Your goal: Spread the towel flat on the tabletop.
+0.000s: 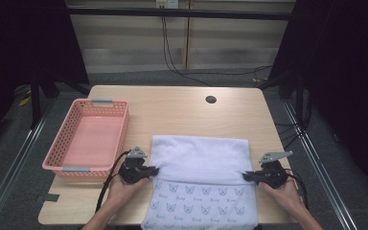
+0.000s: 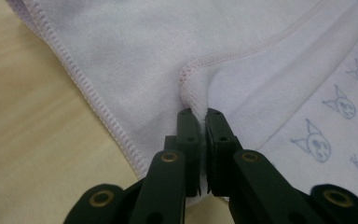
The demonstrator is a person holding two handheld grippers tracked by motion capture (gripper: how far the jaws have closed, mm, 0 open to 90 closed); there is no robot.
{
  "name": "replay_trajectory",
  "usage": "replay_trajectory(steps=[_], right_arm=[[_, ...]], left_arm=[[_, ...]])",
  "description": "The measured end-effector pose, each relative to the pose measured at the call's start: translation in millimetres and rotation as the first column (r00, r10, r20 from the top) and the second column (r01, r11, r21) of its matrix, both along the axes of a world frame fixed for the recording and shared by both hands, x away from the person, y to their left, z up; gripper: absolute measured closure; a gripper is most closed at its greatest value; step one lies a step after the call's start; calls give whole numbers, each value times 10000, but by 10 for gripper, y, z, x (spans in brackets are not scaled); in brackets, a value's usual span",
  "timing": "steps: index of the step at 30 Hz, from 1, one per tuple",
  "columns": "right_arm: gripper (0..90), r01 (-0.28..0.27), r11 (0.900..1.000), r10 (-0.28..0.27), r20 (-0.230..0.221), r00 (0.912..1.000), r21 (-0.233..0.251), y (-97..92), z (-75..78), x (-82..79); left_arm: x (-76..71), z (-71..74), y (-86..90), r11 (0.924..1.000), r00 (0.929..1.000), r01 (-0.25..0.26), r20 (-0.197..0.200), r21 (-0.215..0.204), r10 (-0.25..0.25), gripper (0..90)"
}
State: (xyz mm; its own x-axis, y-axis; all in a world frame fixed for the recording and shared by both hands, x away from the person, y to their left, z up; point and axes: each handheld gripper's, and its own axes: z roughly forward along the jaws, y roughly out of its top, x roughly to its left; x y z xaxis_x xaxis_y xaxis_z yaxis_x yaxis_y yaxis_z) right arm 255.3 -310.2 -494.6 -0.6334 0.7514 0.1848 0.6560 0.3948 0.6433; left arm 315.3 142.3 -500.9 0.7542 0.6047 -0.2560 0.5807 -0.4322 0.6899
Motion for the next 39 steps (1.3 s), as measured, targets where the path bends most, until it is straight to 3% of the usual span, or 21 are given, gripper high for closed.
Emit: replay_trajectory(steps=[5, 10, 20, 32, 36, 39], right_arm=[[865, 399, 9991, -396, 166, 9991, -169, -32, -4, 183], [866, 601, 9981, -599, 221, 9980, -105, -58, -17, 333], [865, 990, 9950, -986, 308, 9947, -129, -69, -33, 703], [865, 1623, 9867, -1626, 293, 9863, 97, -137, -53, 1081], [865, 1851, 9822, -1861, 303, 9821, 319, -164, -73, 1218], [865, 2044, 9783, -2055, 357, 9780, 329, -147, -79, 1318]], left_arm=[[140, -8, -93, 9994, 9986, -271, 469, 219, 261, 862], [343, -32, -113, 9987, 9982, -517, 311, -26, 518, 862], [752, -50, -172, 9937, 9935, -1114, 224, -131, 1116, 862], [1120, -26, -276, 9910, 9914, -1286, 294, 362, 1275, 863], [1220, -51, -267, 9898, 9894, -1424, 291, 72, 1422, 862], [1267, -49, -285, 9890, 9876, -1440, 685, 326, 1416, 863]])
